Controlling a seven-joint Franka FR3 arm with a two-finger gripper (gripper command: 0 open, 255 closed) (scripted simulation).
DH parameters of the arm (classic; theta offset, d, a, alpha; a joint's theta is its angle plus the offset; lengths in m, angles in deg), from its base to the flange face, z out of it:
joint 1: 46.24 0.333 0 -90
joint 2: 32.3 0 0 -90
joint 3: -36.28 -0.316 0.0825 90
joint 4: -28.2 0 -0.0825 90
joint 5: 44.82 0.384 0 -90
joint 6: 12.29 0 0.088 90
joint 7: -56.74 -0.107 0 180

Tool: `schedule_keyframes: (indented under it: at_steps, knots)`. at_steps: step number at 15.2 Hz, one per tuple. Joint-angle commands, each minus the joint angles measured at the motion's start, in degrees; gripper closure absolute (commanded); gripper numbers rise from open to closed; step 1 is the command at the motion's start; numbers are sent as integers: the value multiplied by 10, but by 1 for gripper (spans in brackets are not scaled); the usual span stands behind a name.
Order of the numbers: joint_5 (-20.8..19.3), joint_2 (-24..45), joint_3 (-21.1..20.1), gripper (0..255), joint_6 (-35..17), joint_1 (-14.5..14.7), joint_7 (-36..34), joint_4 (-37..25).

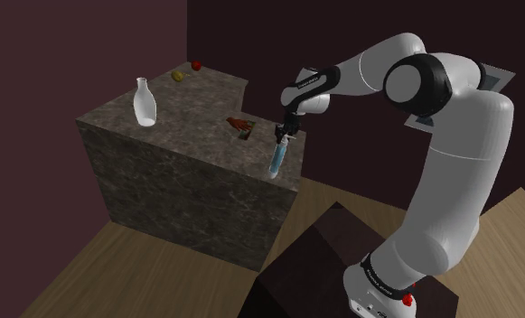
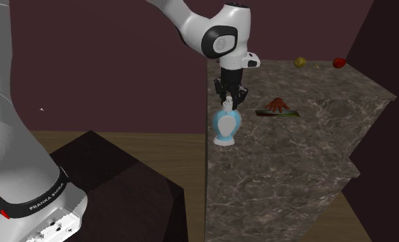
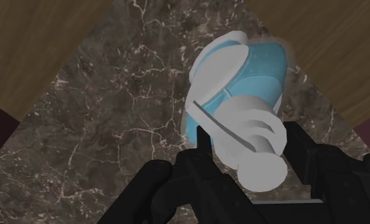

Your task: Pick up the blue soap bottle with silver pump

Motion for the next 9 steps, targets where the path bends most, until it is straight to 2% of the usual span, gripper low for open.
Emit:
schedule_keyframes:
  at_steps: [1, 9]
  knots:
    - [-3, -7, 1, 255, 9, 1, -2, -1]
    - [-16, -44, 8, 255, 58, 6, -12, -15]
